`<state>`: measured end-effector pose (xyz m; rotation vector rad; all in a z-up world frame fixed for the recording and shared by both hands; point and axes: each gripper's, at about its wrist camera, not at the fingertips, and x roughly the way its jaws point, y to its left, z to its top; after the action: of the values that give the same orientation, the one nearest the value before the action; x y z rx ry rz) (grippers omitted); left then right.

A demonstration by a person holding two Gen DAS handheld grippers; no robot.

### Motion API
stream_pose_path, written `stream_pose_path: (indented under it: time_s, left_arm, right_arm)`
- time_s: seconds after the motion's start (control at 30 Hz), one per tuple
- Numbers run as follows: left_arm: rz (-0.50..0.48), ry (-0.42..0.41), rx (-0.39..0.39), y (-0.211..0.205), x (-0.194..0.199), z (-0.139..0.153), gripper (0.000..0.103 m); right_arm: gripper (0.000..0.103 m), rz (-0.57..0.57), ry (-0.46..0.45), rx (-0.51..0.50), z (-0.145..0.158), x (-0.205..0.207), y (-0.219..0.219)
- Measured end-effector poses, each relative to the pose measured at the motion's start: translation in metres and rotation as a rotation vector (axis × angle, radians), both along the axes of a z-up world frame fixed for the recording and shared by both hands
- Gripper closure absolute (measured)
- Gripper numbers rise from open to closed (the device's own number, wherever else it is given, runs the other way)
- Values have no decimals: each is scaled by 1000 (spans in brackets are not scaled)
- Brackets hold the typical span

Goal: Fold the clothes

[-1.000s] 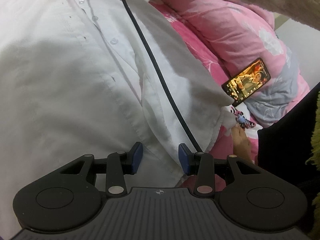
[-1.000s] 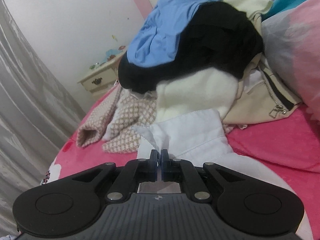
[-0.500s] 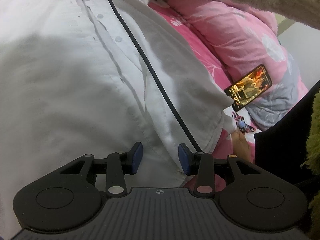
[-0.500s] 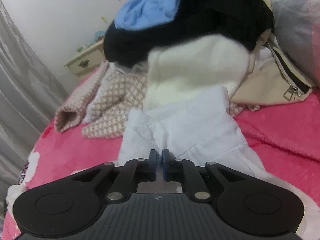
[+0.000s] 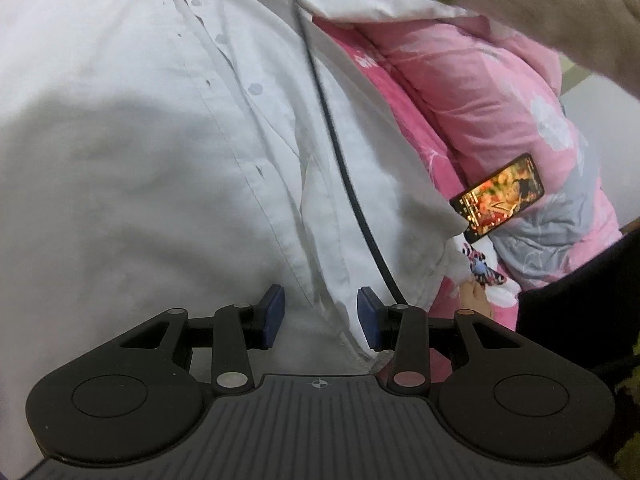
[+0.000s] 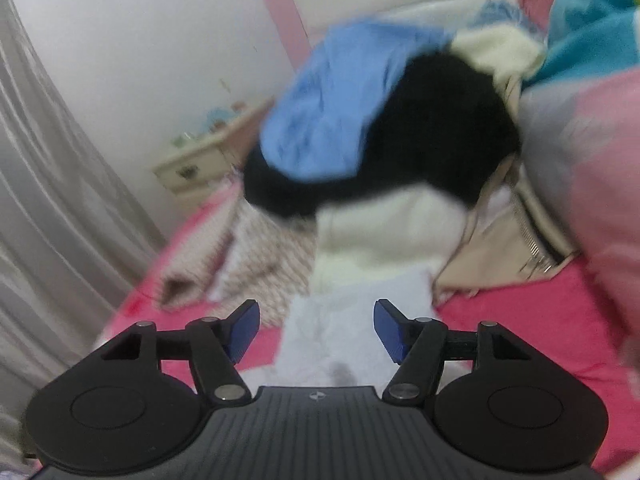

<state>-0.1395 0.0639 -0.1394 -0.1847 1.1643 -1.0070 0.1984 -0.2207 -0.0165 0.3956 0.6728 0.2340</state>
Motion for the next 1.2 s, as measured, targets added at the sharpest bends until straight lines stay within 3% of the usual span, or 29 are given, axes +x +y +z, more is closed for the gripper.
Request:
stream_pose_path:
  time_s: [0.1,0.27,0.33,0.47,0.6,0.67,0.87,1.07,1.2]
  left_arm:
    - [-4,-19,-9,2,-1,2,59]
    - [-5,-72,18,1,-5,5,59]
    - [-1,-85,26,2,-8,9,59]
    - [33,-108,38,11,-10,24,59]
    - [148,-53,-4,23,15,43,59]
    - [203,-41,-21,21,36,52,59]
    - [343,-48,7,-11,116,59,60]
    - [373,-35,79,-60,184,48,61]
    - [352,0,162,-83,209,35,64]
  right_arm:
    - [37,37,-46,-10,55,-47,-24]
    - [37,64,-82,-135,149,-154,-52]
    - [37,57,-65,-168,171,-198,-57]
    - [37,77,-13,-175,183,-287,-52]
    - [38,164,21,-173,145,-360,-21]
    - [40,241,53,-193,107,-385,4]
    - [45,372,180,-204,19,-416,60]
    - [46,517,174,-370,-13,-432,94]
    - [46,538,166,-396,-16,-436,99]
